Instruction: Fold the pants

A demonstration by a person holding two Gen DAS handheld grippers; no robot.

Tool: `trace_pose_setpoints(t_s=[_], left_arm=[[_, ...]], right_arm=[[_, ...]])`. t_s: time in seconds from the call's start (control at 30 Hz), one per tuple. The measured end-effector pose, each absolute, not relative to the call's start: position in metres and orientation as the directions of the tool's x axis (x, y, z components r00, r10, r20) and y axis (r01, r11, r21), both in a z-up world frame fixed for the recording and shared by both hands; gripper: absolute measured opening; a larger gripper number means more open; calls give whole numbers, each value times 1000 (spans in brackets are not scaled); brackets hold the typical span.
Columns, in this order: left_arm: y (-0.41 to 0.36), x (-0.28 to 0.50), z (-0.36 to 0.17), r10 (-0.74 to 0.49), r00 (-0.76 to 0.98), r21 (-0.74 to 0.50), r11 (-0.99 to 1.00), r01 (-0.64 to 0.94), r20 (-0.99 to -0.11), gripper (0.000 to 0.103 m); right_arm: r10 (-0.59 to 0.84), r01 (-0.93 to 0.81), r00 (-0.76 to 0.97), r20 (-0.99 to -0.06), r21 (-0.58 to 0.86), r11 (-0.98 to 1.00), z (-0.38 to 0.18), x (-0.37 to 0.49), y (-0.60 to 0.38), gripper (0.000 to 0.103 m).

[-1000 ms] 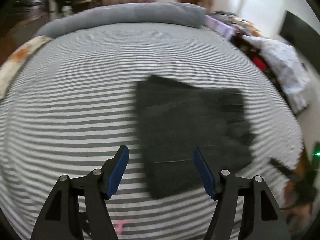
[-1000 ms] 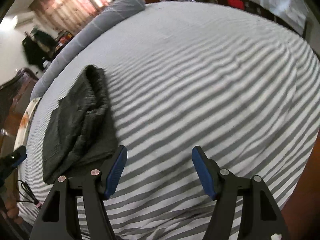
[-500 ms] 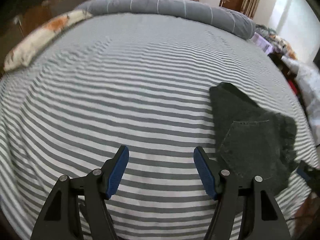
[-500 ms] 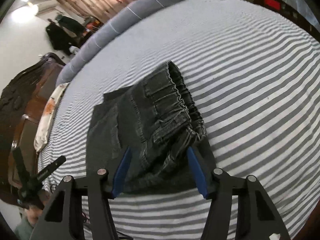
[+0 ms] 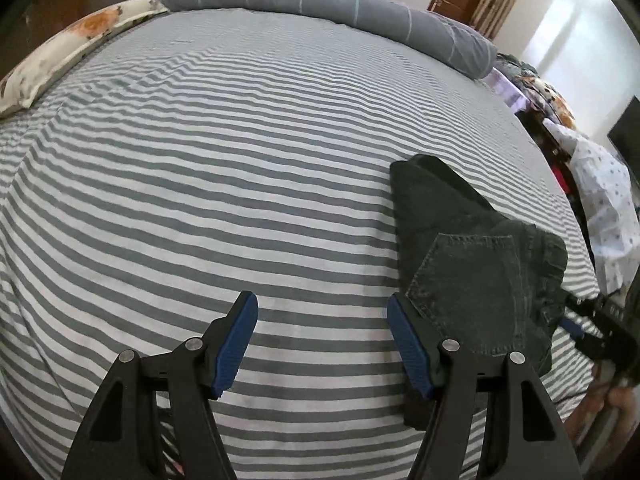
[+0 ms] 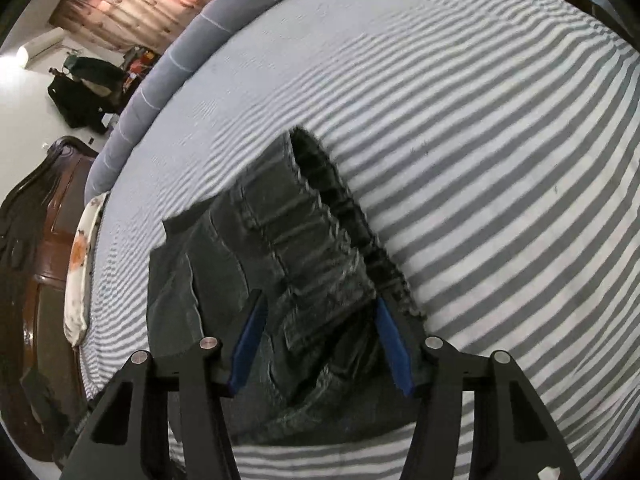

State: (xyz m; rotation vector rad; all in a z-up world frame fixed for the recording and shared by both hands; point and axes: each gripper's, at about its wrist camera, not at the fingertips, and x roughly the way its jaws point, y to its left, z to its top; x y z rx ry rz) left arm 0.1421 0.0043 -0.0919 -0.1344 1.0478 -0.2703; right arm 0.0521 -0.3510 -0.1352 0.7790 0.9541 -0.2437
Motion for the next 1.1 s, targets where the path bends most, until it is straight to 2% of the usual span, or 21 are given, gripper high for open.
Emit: trace_pose_setpoints(t_s=[0.03,0.17,0.5,0.63,0.7,0.83,0.9,1.07,1.1], left_arm=[[3,141,-92,-281,473,-230,959,162,-835,68],[-1,141,-92,-278,477,-220,960,174,-834,68],[-27,129,-93,-281,491,-153,946,285,-824,68],[-41,120,-88,-324,509,-148,923,356,-798,68],[-46,117,-87,-355,509,-164,909,382,-784,68],[-56,112,-89,-409,481,-201,882,426,-776,68],[-60,110,-90,-408,478,-191,878,438,-778,68],[-62,113,-94,-395,467,-191,885,424,-791,68],[-62,114,-94,-391,470,-188,887,421,-791,68]], right_arm=[[144,511,576,-805,492,705,-134,53,-353,45],[198,504,612,-765,571,647,-134,44,-360,42],[193,421,624,-757,535,733,-120,26,-340,41],[176,381,643,-745,511,770,-110,24,-331,41],[218,361,643,-734,542,759,-114,23,-330,40],[184,420,564,-805,471,776,-137,30,-328,39],[183,430,577,-796,487,760,-143,32,-333,35],[179,479,619,-765,548,685,-148,55,-361,35],[188,491,614,-767,557,670,-149,59,-365,31]])
